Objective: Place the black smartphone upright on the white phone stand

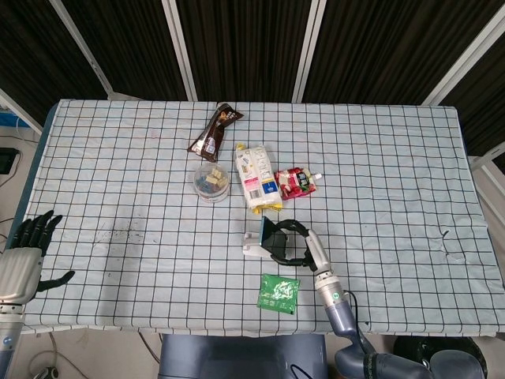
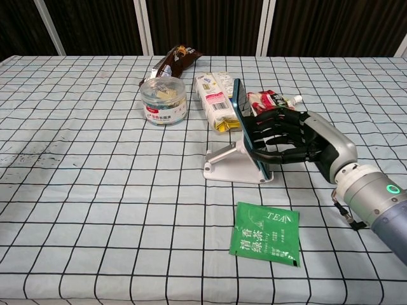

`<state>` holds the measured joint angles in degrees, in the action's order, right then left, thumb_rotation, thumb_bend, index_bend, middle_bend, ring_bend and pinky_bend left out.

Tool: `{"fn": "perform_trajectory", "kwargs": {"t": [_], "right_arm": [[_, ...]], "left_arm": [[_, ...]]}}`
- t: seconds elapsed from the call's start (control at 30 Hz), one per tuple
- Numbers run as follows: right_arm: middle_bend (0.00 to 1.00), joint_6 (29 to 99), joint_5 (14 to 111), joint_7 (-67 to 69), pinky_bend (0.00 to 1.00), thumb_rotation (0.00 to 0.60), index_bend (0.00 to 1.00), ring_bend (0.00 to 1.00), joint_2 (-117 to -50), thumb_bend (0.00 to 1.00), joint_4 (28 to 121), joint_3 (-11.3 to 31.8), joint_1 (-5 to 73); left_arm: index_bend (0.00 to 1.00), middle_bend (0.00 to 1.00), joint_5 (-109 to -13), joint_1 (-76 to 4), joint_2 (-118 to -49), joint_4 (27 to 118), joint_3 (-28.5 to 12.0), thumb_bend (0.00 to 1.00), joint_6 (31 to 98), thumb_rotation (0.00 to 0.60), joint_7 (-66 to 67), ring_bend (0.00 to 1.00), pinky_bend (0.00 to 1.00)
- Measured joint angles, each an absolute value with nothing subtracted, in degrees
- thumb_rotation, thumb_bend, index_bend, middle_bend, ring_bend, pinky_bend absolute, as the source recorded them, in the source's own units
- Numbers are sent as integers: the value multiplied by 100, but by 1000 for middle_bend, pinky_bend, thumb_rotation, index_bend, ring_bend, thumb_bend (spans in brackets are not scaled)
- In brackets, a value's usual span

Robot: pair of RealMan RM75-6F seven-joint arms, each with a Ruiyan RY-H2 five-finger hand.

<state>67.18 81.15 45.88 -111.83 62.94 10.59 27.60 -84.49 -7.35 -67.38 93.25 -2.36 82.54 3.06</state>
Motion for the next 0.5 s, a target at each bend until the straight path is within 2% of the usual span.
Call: {"fn": "perform_trajectory", "kwargs": {"t": [0.27, 0.5], "right_arm": [[430, 6759, 8092, 4460, 210, 600, 401, 223, -11190, 149, 6305, 1058, 2717], [340, 6788, 8084, 4339, 188, 600, 250, 136, -11196, 119, 6354, 1054, 2686]], "left_arm": [[0, 0, -8456, -732, -6734, 9323, -238, 0, 8263, 600, 288, 0, 0], [0, 0, -8467, -728, -6730, 9328, -238, 0, 8274, 600, 262, 0, 0]]}}
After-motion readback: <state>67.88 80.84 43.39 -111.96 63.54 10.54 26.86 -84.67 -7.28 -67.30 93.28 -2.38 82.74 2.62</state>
